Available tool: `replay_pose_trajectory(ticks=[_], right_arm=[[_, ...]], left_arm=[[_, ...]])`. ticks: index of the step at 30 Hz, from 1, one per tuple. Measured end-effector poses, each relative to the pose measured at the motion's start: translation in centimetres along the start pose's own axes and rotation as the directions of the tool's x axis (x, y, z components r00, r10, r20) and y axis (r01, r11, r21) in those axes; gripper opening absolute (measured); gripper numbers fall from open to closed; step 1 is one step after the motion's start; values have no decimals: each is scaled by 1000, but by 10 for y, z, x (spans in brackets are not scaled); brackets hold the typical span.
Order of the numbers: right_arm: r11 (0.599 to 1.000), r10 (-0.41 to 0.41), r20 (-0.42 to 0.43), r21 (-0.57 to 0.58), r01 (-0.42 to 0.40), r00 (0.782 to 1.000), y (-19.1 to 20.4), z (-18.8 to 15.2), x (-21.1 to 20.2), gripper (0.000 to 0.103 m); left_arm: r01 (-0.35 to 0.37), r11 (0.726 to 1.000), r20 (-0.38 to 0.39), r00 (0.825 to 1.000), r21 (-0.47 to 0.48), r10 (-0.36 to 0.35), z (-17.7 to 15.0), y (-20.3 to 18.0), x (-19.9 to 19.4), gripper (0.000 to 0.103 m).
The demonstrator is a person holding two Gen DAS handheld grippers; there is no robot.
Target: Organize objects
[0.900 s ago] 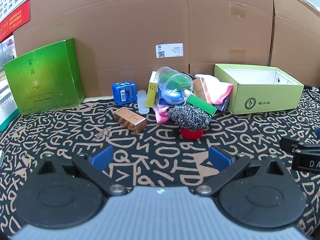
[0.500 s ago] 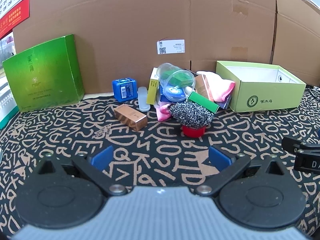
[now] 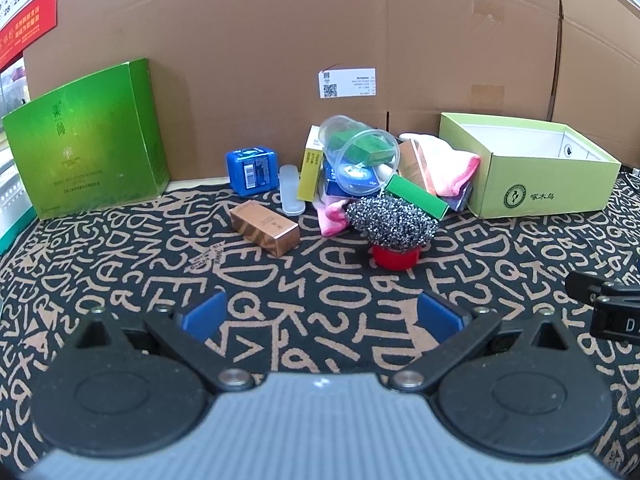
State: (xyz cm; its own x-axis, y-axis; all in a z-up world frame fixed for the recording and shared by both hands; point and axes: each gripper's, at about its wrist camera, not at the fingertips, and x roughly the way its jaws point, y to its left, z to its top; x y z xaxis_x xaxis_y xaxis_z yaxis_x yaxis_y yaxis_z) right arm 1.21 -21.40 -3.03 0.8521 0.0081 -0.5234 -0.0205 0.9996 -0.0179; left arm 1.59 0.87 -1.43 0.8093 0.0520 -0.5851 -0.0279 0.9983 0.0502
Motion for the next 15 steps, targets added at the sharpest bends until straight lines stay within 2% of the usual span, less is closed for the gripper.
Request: replay_pose_trajectory(ticks=[15], right_arm=[[1000,26,-42,-5,-26,999,7,6,30,103]], left_arm=[[0,1000,-51,999,-19,-1,5,9,28,103]])
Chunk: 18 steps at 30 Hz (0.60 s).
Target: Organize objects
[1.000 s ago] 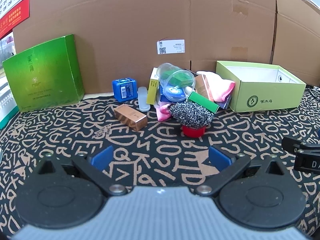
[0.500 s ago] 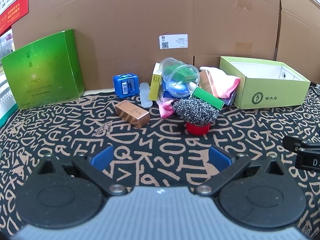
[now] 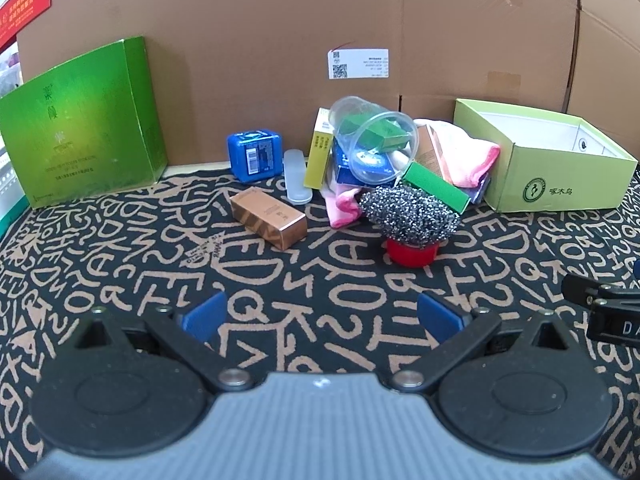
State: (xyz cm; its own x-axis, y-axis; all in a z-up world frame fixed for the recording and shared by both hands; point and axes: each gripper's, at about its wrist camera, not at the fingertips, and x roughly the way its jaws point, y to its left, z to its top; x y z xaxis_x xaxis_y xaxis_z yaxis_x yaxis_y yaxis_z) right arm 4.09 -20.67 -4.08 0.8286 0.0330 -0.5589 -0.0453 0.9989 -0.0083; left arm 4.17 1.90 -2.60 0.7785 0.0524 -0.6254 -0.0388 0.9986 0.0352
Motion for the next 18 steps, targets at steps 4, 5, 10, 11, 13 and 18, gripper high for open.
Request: replay_pose_trajectory(ticks=[4,5,10,11,13,18], right_arm=[[998,66,33,7,-66,997,3,4,7,103],[996,91,44,2,-92,995,5,6,8,103],[966,249,115,-103,-238,962,31,22,23,103],[956,278,109,-130,-264,954,38,27,28,103],[939,318,96,-170,-299,943,53,35,35,99],[912,364,28,-212,-351,931,89,45,54,86]], left_arm=[[25,999,-2,1000,-35,-25,6,16,9,103],[20,999,1,1000,-50,-20,9,21,12,103],[9,995,5,1000,-101,-8,28,47,34,103],[18,995,3,1000,-103,-18,32,51,40,103],[33,994,-10,999,-103,-34,41,58,55,103],[27,986,-66,997,-165,-38,58,68,93,102]])
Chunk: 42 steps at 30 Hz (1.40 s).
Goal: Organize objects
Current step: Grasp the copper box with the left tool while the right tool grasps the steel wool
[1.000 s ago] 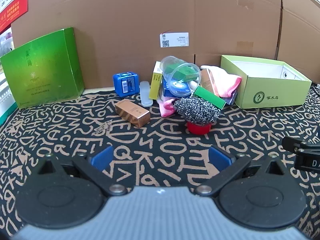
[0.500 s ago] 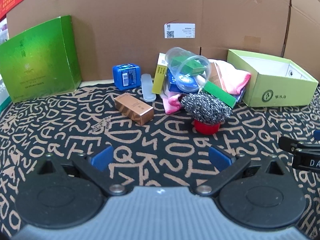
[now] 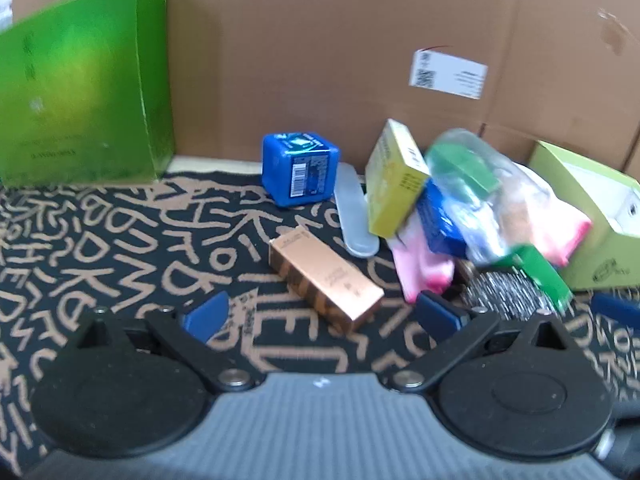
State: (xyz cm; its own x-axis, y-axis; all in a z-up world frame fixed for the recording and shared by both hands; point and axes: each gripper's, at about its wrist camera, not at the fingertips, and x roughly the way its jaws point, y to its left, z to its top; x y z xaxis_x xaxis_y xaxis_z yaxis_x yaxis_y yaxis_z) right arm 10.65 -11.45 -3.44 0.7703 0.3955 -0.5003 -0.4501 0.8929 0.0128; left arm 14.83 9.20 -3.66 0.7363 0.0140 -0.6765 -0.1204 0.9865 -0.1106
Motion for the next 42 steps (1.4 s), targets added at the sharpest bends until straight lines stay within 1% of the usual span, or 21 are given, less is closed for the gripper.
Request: replay_pose_trajectory(ticks=[2,3,4,6,7,8,9,11,13,15,19,21,24,28,30,34,36,38,40,42], right_arm=[[1000,2,-13,12,-2,1000,2,1,11,80],[1000,-6,-9,13,7,1000,3,2,15,80],[1000,-22,-7,9,22,1000,4,3,19,80],[998,-57,4,-19,57,998,5,2,24,71],[997,-66,5,-27,66,998,5,1,24,51],[998,-57,3,-15,57,998,2,0,23,43],[999,-45,4,0,45,999,0,0,20,43],[999,-43,13,5,43,999,-2,-2,13,39],[999,-35,27,19,35,999,-3,-4,4,36],[999,-18,40,49,16,999,-5,-7,-9,34],[993,5,74,115,-14,997,-14,-13,-37,32],[989,12,101,143,-26,995,-21,-17,-54,31],[986,-5,130,163,-17,992,-31,-21,-75,31],[980,-33,170,199,-2,985,-48,-24,-99,31],[979,-59,195,203,19,979,-58,-23,-109,31],[974,-121,235,216,70,964,-78,-18,-122,31],[972,-150,248,216,96,957,-88,-15,-127,31],[969,-175,260,216,119,950,-97,-11,-129,31],[967,-204,276,208,149,939,-107,-6,-129,31],[962,-235,280,203,182,931,-119,2,-124,31]], left_arm=[[2,1000,-13,1000,-10,-2,6,1,14,95],[-2,1000,-23,1000,-7,2,8,1,21,87],[-3,1000,-42,999,-9,3,10,1,29,82],[15,1000,-79,997,-20,-16,12,3,42,76],[16,1000,-75,997,-15,-17,9,2,43,74],[9,1000,-63,998,3,-9,9,0,44,69],[10,1000,-63,998,16,-9,7,-2,43,62],[23,1000,-60,998,16,-22,6,-2,41,55],[46,999,-64,997,20,-45,5,-2,38,42],[61,998,-68,996,29,-59,2,-5,33,36],[99,993,-86,992,69,-93,-9,-9,17,33],[142,987,-105,985,74,-134,-15,-11,7,32],[193,976,-118,976,98,-181,-23,-18,-14,31],[261,944,-103,964,204,-244,-27,-39,-53,29],[298,926,-90,955,232,-284,-24,-50,-70,29],[362,888,-20,928,283,-372,-7,-77,-102,29],[400,869,-3,909,291,-417,3,-90,-111,29],[443,845,4,885,300,-466,19,-106,-117,29],[466,830,24,868,306,-496,34,-124,-119,29],[473,822,46,858,317,-512,47,-144,-118,29]])
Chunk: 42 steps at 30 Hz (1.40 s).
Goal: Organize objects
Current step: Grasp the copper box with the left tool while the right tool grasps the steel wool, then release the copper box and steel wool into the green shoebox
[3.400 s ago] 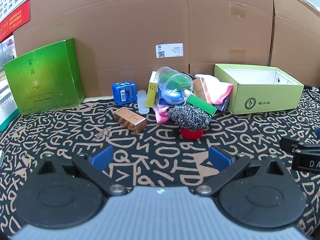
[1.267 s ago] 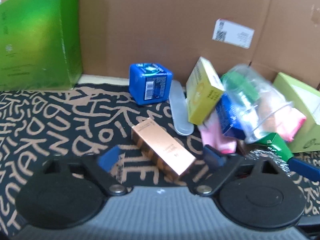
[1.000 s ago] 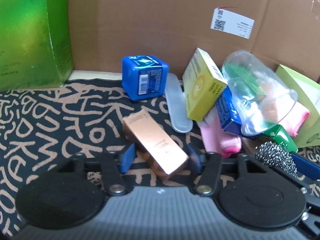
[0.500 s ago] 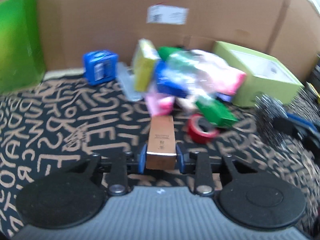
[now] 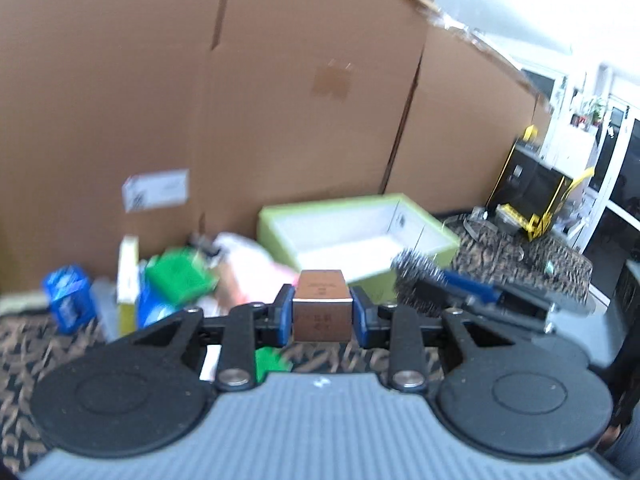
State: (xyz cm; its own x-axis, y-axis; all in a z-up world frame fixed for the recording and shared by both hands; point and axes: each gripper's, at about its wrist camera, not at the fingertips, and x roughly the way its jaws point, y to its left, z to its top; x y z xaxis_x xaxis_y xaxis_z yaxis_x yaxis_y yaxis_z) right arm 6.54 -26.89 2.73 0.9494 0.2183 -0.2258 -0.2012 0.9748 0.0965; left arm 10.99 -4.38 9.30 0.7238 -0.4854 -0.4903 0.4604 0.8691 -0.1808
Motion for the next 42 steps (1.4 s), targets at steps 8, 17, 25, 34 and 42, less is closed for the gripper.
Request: replay_pose_trajectory(ticks=[8,17,25,34,42], right_arm=[[993,-97,24,-69,99,995,-44,19,72,32],[987,-119,-149,-125,101,982,-71,1,164,32],[982,-159,-170,-132,138,973,-78,-7,175,74],[968,-222,-24,-128,217,975,-65,32,111,92],[979,-146,67,-130,154,987,-25,34,47,97]], left_arm=[[-23,999,37,999,-33,24,49,-21,105,29],[-45,996,-96,995,-72,38,34,2,214,29],[-40,994,-22,999,-102,37,29,12,215,88],[-54,995,84,995,-81,61,45,0,139,103],[-132,991,147,980,-28,134,36,-12,41,103]])
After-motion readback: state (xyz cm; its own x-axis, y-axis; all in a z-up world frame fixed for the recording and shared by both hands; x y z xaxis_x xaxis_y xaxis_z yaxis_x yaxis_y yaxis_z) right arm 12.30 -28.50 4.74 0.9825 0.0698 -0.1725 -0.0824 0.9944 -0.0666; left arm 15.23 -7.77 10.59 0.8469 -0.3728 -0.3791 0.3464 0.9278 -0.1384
